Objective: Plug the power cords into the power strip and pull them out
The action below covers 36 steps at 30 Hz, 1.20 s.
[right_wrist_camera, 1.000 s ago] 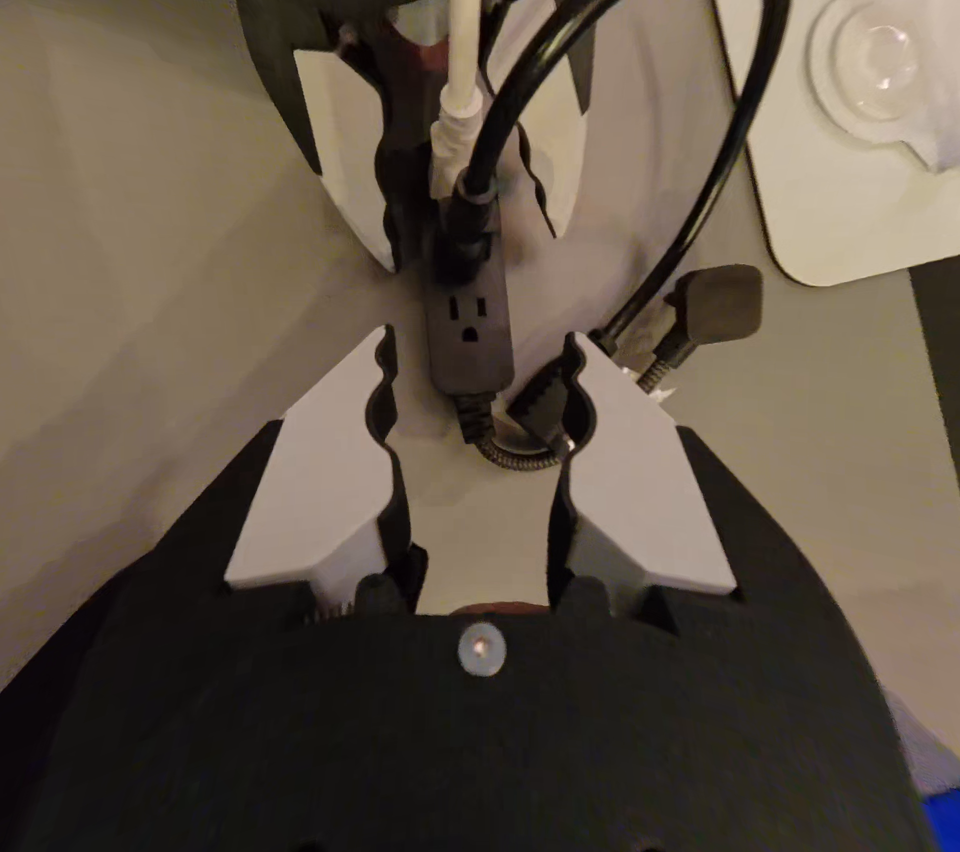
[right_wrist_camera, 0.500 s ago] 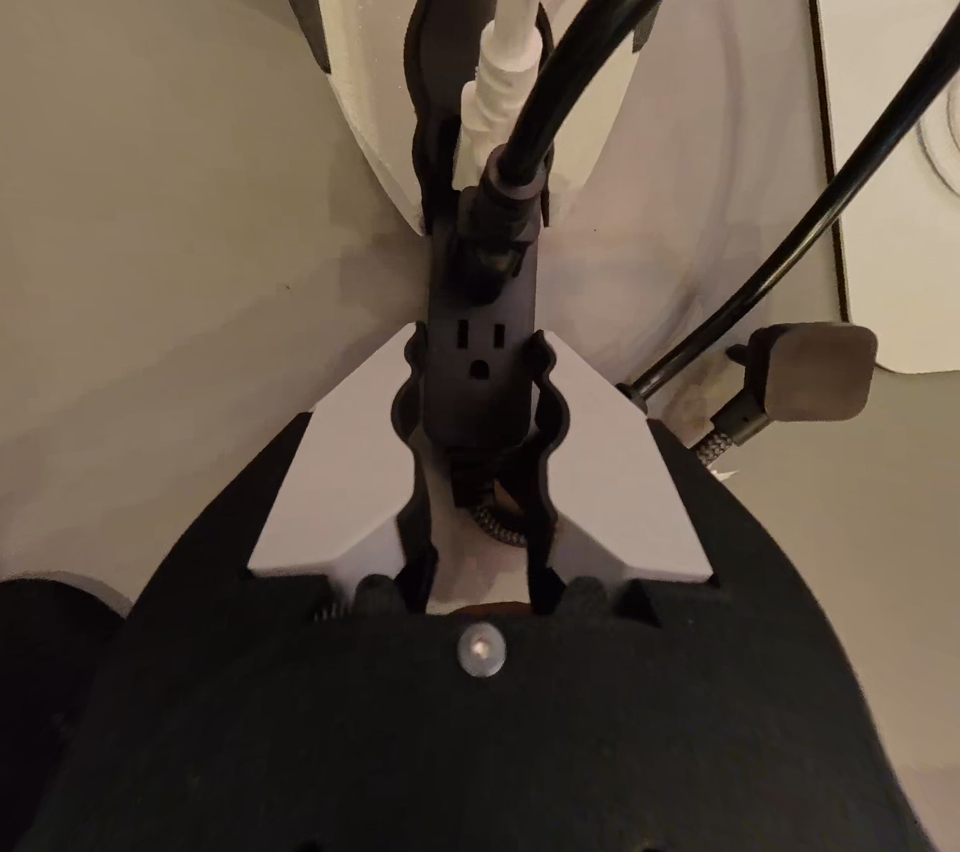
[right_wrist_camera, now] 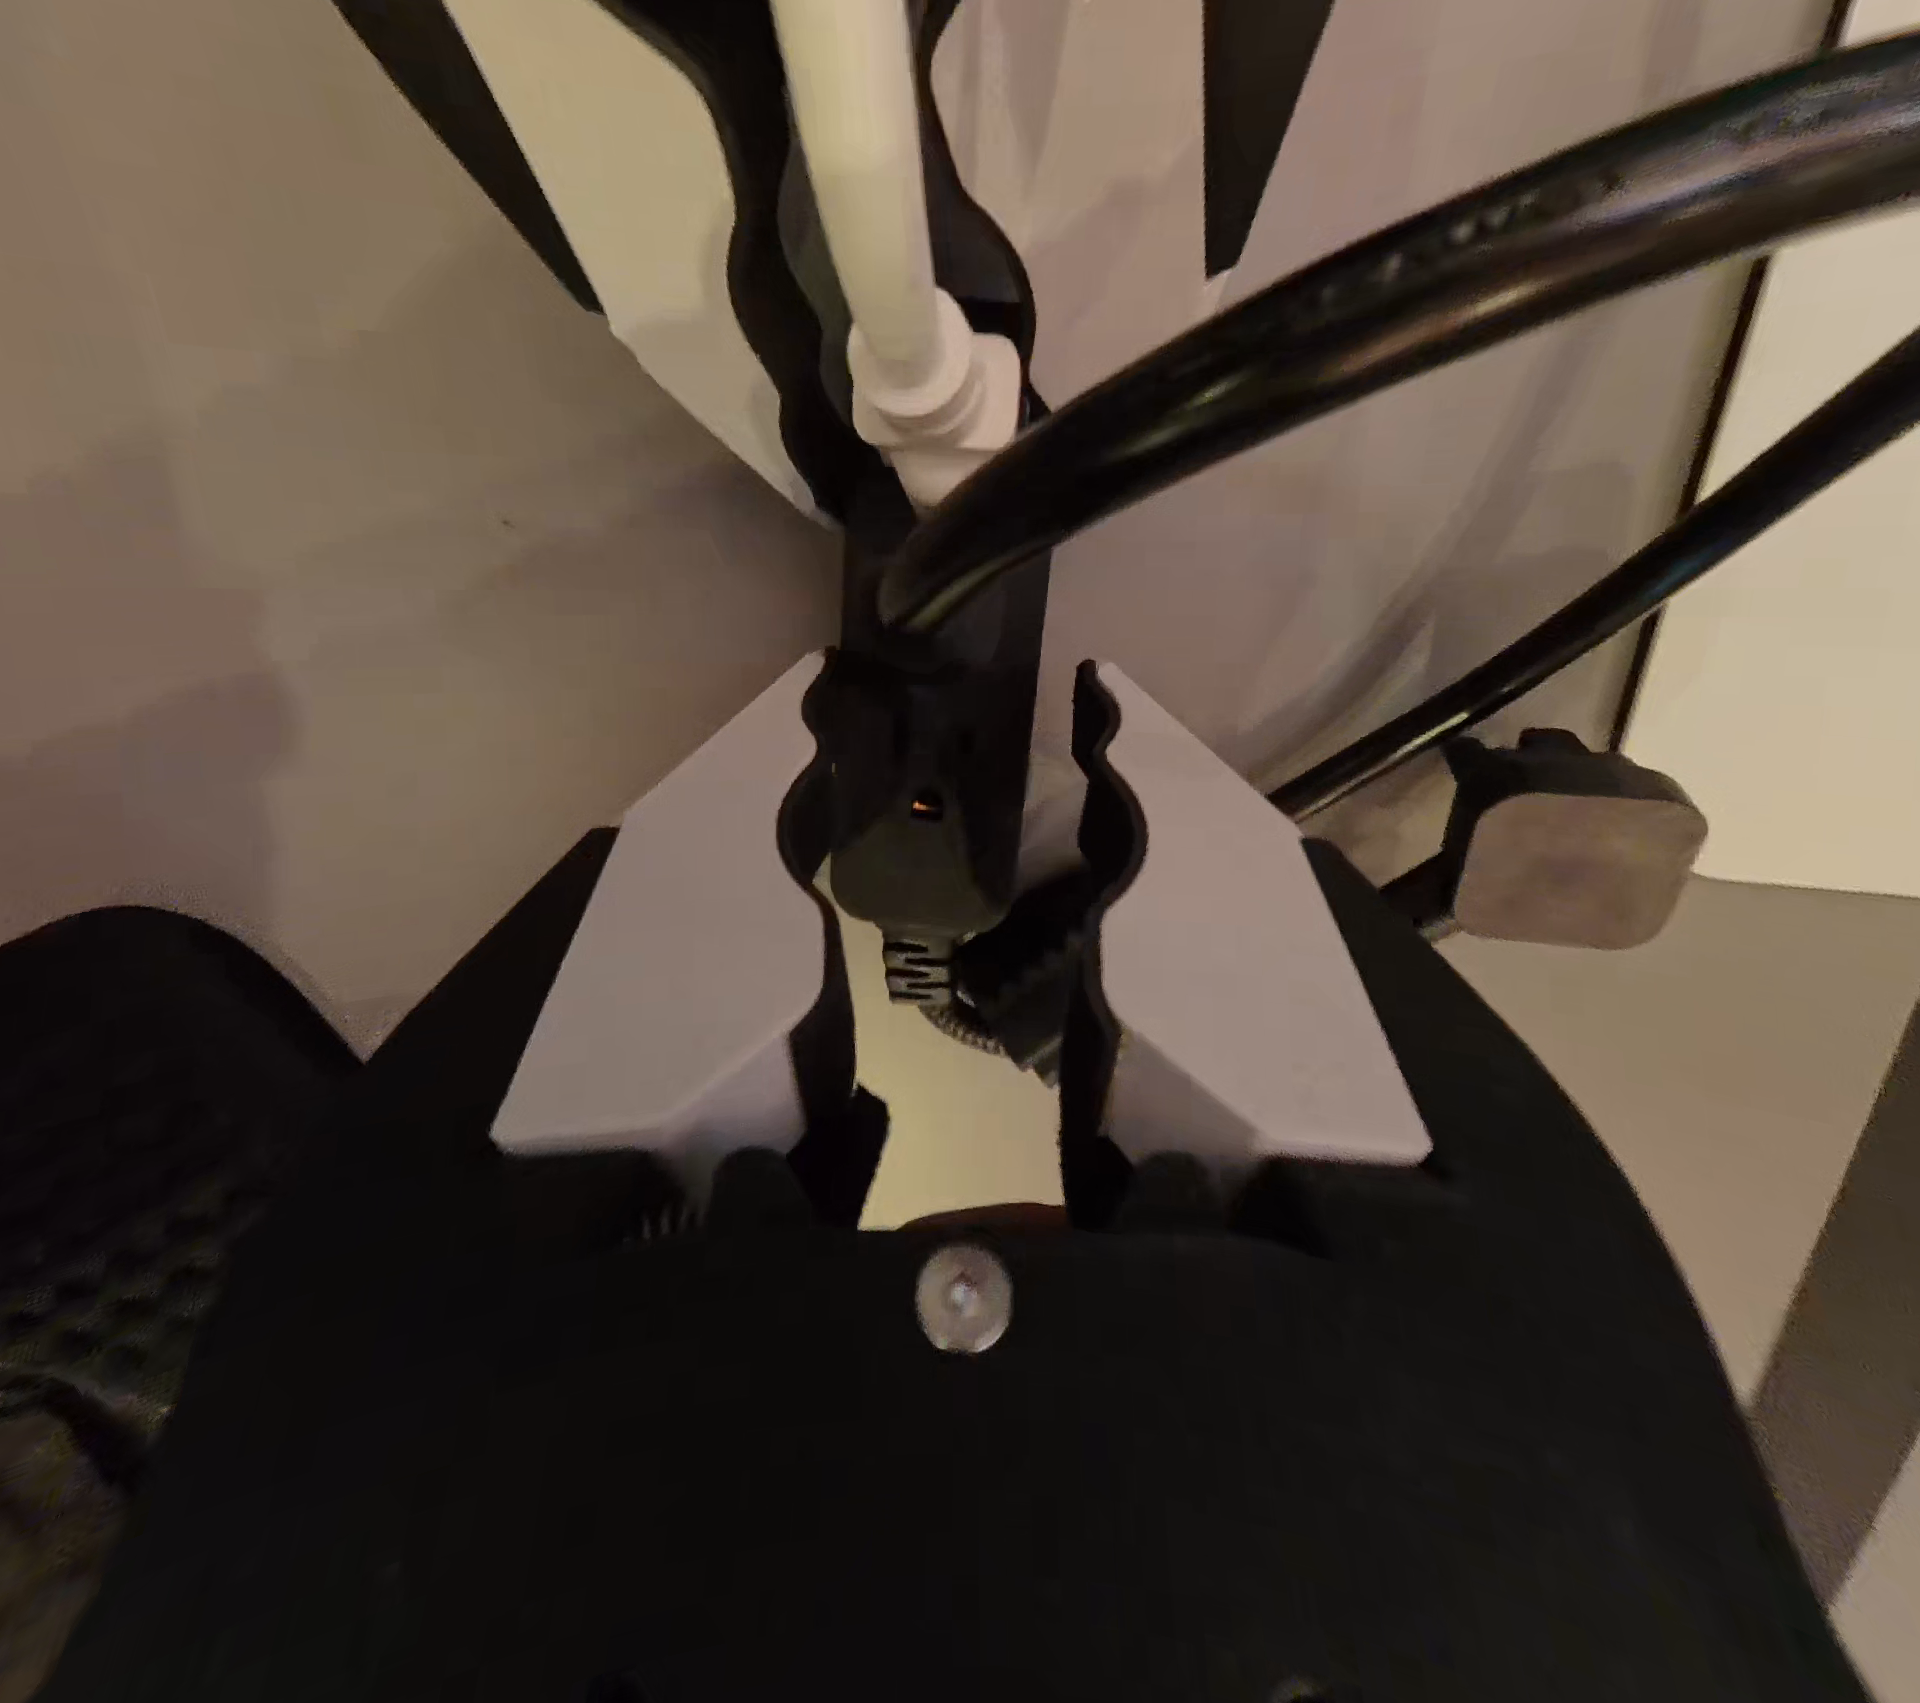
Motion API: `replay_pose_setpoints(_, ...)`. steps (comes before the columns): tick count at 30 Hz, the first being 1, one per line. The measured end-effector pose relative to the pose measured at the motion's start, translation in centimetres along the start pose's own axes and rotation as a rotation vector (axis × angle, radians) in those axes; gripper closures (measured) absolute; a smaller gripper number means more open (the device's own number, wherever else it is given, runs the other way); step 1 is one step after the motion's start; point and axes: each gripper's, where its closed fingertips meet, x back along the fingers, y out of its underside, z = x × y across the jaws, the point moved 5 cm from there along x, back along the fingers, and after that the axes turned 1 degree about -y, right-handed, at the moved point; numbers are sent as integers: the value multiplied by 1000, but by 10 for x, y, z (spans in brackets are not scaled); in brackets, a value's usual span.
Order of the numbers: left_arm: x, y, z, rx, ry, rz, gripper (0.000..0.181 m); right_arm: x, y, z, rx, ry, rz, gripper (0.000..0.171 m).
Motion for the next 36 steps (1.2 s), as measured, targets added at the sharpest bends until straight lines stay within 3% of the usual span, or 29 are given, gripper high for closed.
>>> replay_pose_setpoints(12, -3, -2, -2, 3, -1, 5, 134, -25, 1, 2, -15, -75, 265, 128)
replay_pose_setpoints(23, -4, -2, -2, 58, -4, -20, 135, -17, 12, 0, 19, 1, 165, 130)
replay_pose_setpoints(29, -4, -6, -5, 96, 70, -128, 139, -17, 13, 0, 19, -5, 182, 130)
replay_pose_setpoints(36, -16, -4, -4, 65, 30, -23, 135, -16, 16, 2, 4, -15, 205, 130)
